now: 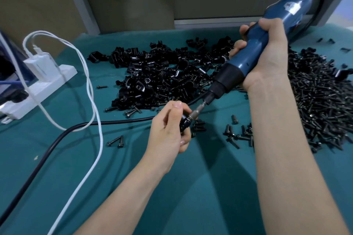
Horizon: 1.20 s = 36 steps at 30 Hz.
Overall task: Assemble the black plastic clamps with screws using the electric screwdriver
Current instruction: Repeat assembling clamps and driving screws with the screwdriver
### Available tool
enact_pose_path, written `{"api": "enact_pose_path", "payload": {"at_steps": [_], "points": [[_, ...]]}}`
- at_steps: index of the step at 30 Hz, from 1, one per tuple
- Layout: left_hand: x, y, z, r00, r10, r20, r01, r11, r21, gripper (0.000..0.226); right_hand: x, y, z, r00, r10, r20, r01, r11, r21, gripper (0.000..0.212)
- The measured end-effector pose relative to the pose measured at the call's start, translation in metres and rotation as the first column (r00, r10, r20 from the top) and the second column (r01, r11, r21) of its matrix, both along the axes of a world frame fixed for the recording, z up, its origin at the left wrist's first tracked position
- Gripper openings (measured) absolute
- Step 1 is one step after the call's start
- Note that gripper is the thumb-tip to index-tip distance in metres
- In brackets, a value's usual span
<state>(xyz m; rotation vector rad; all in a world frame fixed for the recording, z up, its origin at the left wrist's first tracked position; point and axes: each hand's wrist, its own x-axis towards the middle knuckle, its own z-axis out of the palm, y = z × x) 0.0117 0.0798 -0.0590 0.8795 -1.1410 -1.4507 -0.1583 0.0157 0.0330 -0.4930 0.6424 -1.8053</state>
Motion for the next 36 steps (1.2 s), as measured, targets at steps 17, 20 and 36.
{"api": "enact_pose_path", "payload": {"at_steps": [17,20,36], "points": [[-0.001,0.001,-0.002,0.998,0.010,0.068,-0.007,0.999,-0.043,0.029,0.003,0.000,0.001,0.997,0.070,0.013,-0.069,0.994,-0.090,0.011],[-0.002,0.001,-0.004,0.994,0.033,0.108,-0.027,0.998,-0.057,0.030,0.003,0.000,0.001,0.998,0.067,-0.004,-0.067,0.994,-0.083,0.011],[0.000,0.003,0.009,0.975,-0.040,-0.219,0.103,0.953,0.285,0.041,-0.006,-0.001,-0.009,0.978,0.133,0.162,-0.098,0.973,-0.208,0.010]]}}
